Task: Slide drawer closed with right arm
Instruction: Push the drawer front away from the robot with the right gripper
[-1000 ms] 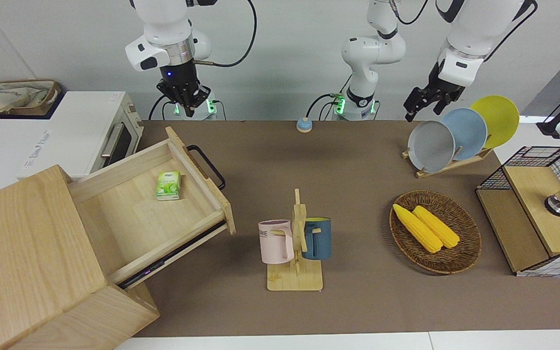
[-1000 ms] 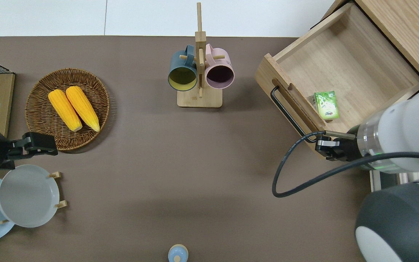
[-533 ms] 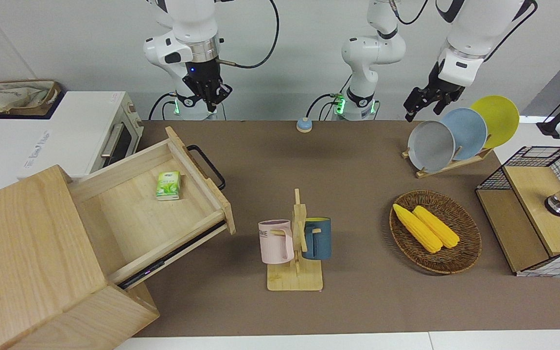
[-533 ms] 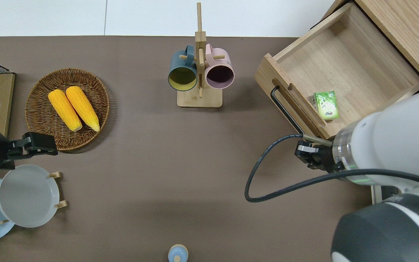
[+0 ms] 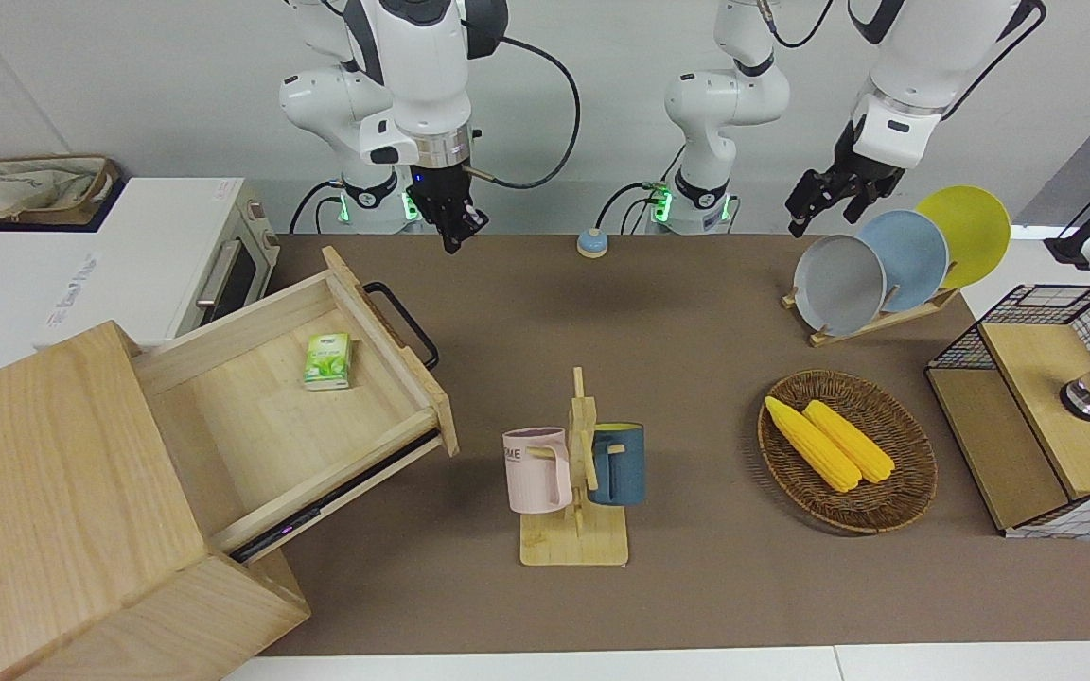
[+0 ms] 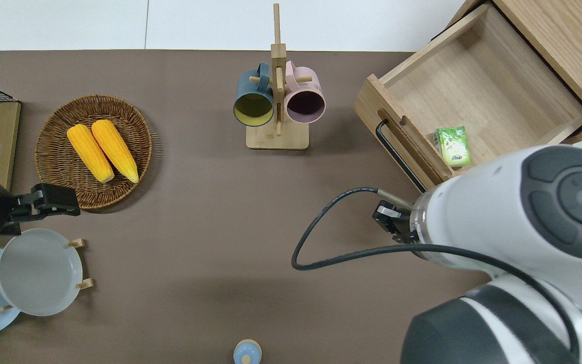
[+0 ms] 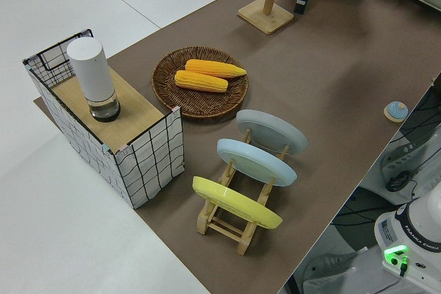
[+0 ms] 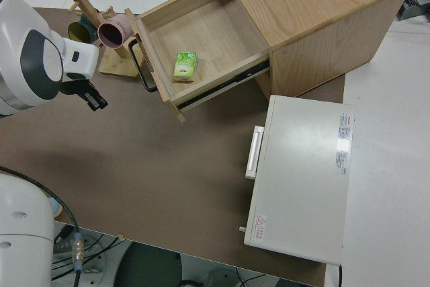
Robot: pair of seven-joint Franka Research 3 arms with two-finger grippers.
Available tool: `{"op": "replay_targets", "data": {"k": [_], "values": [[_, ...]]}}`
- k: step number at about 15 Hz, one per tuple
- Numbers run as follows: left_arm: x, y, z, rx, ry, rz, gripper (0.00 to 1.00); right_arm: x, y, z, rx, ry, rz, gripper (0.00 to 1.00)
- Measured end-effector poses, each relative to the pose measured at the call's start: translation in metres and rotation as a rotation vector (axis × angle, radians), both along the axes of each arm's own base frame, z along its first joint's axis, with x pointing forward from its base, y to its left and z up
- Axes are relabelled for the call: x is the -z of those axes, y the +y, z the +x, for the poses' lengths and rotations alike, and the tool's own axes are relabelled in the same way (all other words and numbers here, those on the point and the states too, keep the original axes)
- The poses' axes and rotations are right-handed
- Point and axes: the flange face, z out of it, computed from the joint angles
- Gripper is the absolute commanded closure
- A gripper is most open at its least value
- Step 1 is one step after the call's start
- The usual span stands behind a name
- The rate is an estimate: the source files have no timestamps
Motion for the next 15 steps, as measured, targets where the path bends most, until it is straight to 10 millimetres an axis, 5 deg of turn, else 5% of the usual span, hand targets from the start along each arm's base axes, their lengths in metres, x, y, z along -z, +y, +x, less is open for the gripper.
{"op": "replay_targets", "data": {"k": [9, 15], "values": [[0.0, 0.0, 0.0, 0.0, 0.0, 0.0, 0.01, 0.025, -0.013, 0.024, 0.086, -0.037, 0.021, 1.0], [0.0, 0.0, 0.0, 0.0, 0.0, 0.0, 0.01, 0.06, -0.006, 0.044, 0.088, -0.048, 0.03, 1.0]]}}
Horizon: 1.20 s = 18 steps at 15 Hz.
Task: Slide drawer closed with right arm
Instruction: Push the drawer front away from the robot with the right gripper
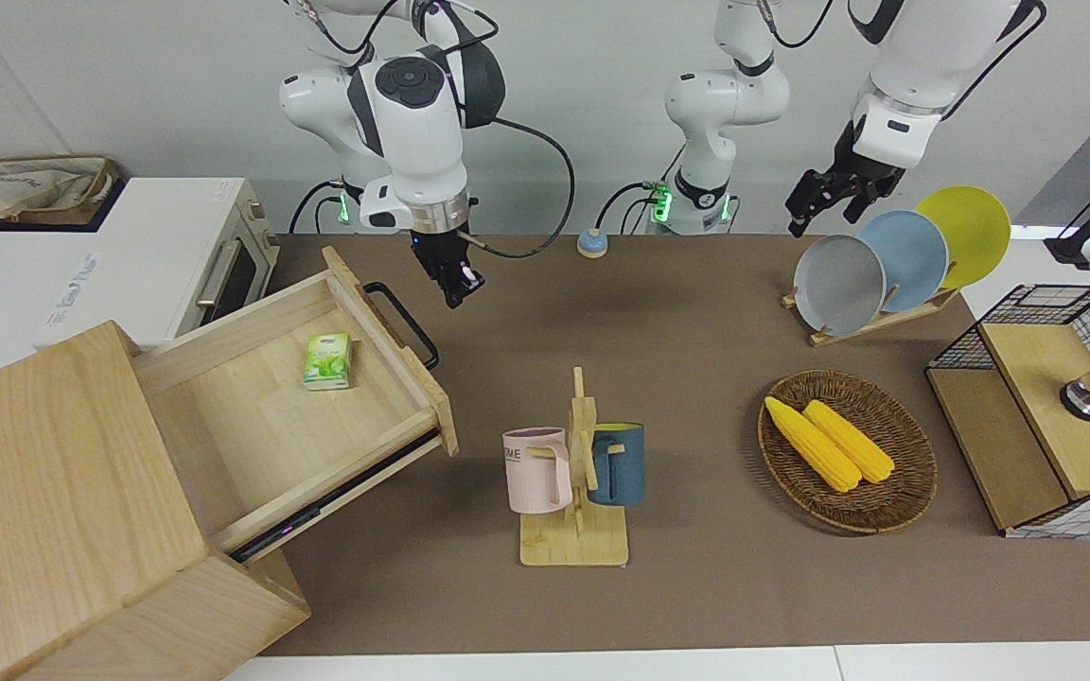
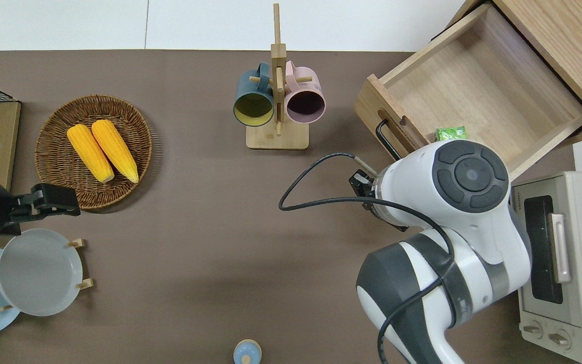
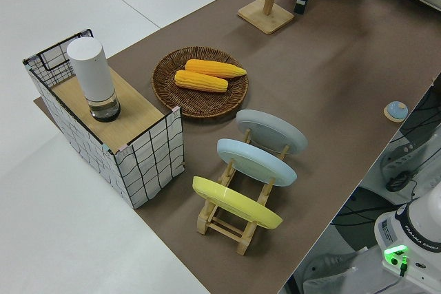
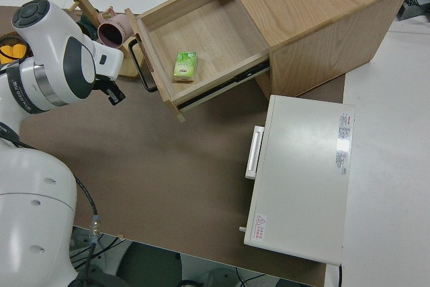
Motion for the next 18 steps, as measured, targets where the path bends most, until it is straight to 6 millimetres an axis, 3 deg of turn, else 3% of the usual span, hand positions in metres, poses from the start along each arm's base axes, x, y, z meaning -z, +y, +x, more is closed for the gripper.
{"op": "replay_targets", "data": {"k": [7, 18], "values": [[0.0, 0.0, 0.0, 0.0, 0.0, 0.0, 0.01, 0.01, -0.016, 0.016, 0.028, -0.018, -0.001, 1.0], [0.0, 0.0, 0.0, 0.0, 0.0, 0.0, 0.01, 0.018, -0.071, 0.041, 0.036, -0.035, -0.007, 1.0]]}}
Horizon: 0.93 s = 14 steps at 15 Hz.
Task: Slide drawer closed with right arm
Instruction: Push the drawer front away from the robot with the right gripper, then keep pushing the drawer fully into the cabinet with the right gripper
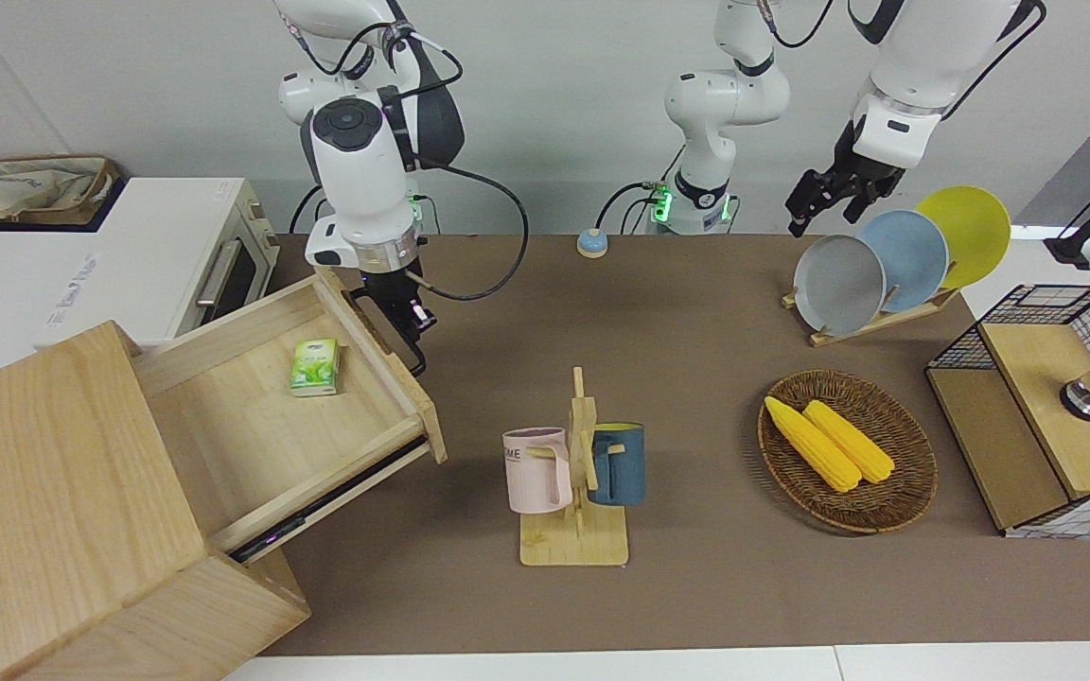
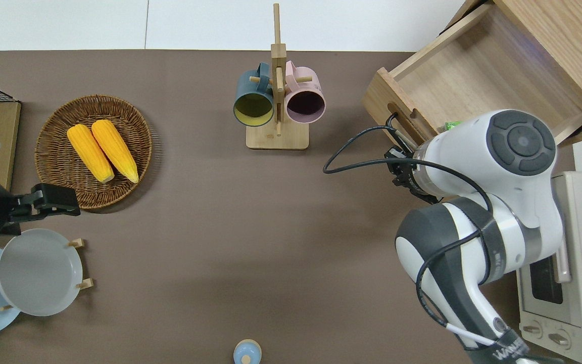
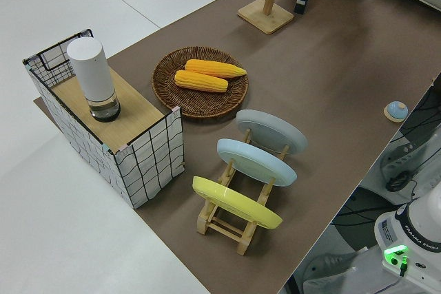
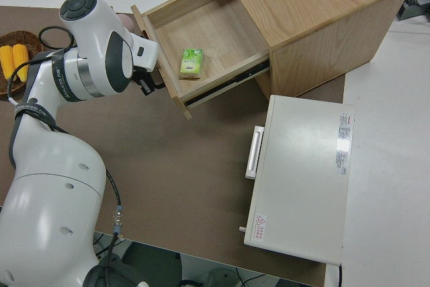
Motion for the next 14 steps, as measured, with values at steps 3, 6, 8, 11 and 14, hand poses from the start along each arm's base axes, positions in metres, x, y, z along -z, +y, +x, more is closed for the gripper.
{"op": "replay_targets", "data": {"k": [3, 6, 8, 11, 14], "values": [[0.0, 0.0, 0.0, 0.0, 0.0, 0.0, 0.01, -0.004, -0.015, 0.01, 0.003, -0.026, -0.026, 1.0], [0.0, 0.0, 0.0, 0.0, 0.0, 0.0, 0.01, -0.01, -0.031, 0.025, 0.005, -0.053, -0.051, 1.0], [0.0, 0.0, 0.0, 0.0, 0.0, 0.0, 0.01, -0.01, -0.039, 0.032, 0.008, -0.059, -0.059, 1.0], [0.0, 0.0, 0.0, 0.0, 0.0, 0.0, 0.01, -0.015, -0.054, 0.047, 0.032, -0.076, -0.054, 1.0], [0.0, 0.0, 0.0, 0.0, 0.0, 0.0, 0.01, -0.015, -0.076, 0.059, 0.028, -0.082, -0.056, 1.0]]}}
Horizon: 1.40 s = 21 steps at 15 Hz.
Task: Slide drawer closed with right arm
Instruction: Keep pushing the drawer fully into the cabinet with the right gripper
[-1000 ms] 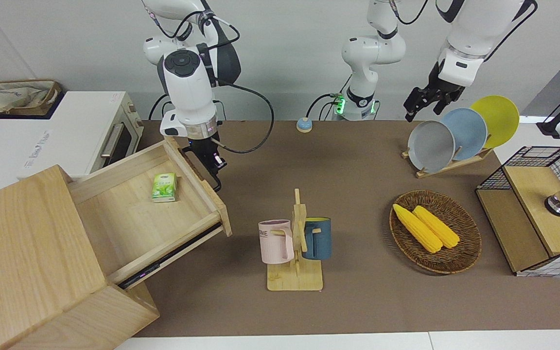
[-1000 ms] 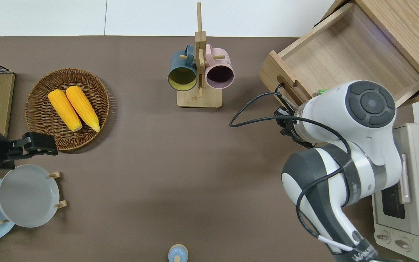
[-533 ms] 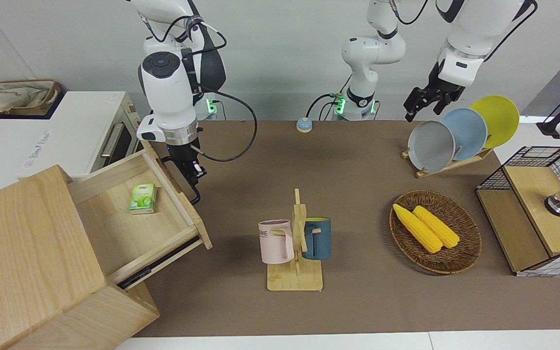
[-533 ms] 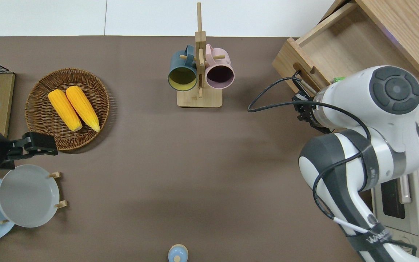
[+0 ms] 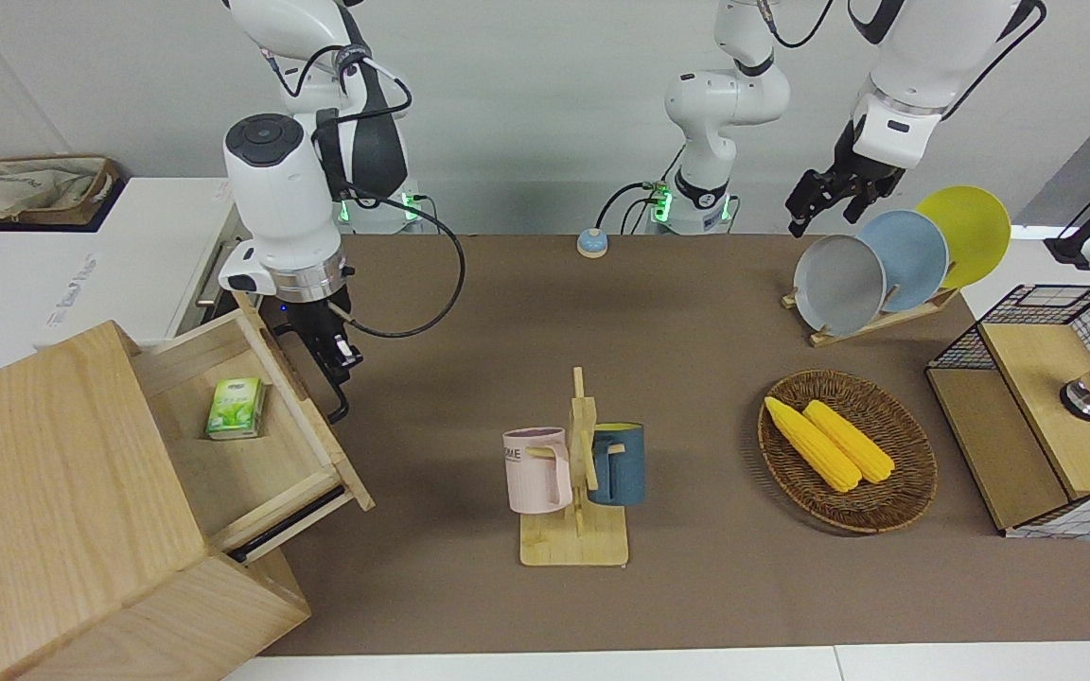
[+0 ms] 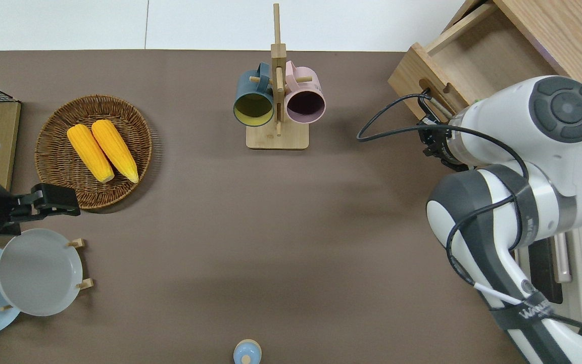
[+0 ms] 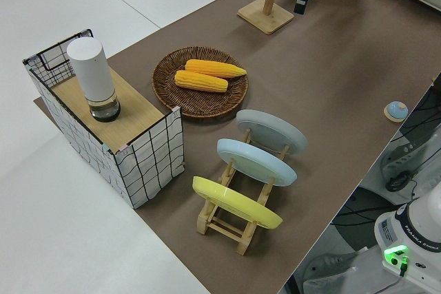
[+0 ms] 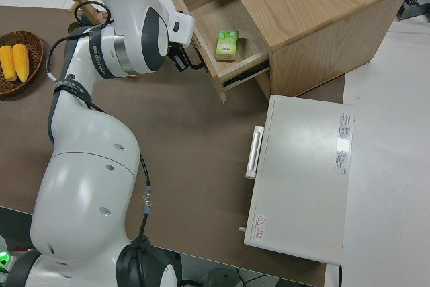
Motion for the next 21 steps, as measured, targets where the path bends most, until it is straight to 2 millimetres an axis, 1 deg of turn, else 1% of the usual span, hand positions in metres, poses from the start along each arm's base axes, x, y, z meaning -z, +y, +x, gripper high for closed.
{"op": "replay_targets", "data": {"k": [4, 9, 13, 15, 19, 20, 21], "values": [[0.0, 0.0, 0.0, 0.0, 0.0, 0.0, 0.01, -0.001, -0.03, 0.012, 0.003, -0.01, -0.002, 1.0], [0.0, 0.0, 0.0, 0.0, 0.0, 0.0, 0.01, 0.0, -0.062, 0.021, 0.0, -0.022, -0.007, 1.0], [0.0, 0.0, 0.0, 0.0, 0.0, 0.0, 0.01, 0.003, -0.076, 0.025, 0.009, -0.027, -0.011, 1.0], [0.0, 0.0, 0.0, 0.0, 0.0, 0.0, 0.01, 0.003, -0.086, 0.027, 0.011, -0.04, -0.022, 1.0], [0.0, 0.0, 0.0, 0.0, 0.0, 0.0, 0.01, 0.005, -0.115, 0.035, 0.013, -0.061, -0.044, 1.0], [0.0, 0.0, 0.0, 0.0, 0.0, 0.0, 0.01, 0.006, -0.12, 0.037, 0.015, -0.065, -0.043, 1.0], [0.0, 0.0, 0.0, 0.0, 0.0, 0.0, 0.01, 0.008, -0.12, 0.037, 0.013, -0.064, -0.042, 1.0]]}}
